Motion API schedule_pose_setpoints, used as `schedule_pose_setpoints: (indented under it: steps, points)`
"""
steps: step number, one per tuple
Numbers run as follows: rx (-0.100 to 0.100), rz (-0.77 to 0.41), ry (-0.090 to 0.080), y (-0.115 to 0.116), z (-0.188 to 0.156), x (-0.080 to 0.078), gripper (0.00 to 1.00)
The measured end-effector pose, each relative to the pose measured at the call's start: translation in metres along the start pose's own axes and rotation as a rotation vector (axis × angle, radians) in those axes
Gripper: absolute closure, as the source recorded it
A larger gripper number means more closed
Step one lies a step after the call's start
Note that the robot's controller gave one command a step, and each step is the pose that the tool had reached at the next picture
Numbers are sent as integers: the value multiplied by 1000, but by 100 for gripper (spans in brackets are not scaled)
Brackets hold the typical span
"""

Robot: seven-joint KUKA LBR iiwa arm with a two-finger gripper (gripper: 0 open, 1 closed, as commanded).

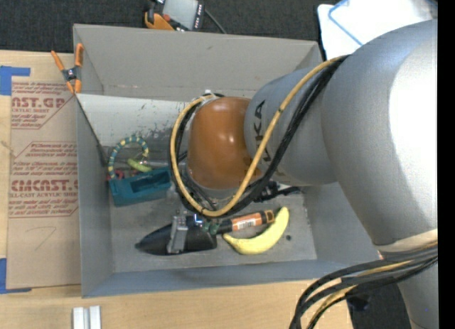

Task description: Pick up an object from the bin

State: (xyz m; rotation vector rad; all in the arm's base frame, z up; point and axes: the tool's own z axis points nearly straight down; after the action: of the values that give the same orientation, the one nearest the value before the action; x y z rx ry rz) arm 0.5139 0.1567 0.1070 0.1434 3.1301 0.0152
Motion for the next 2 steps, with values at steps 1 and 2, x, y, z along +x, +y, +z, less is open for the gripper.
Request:
schedule_pose_setpoints:
  steps: [1,2]
  points:
    - [8,-78,12,-9,36,6,0]
    - [0,-193,0,-26,37,10,0]
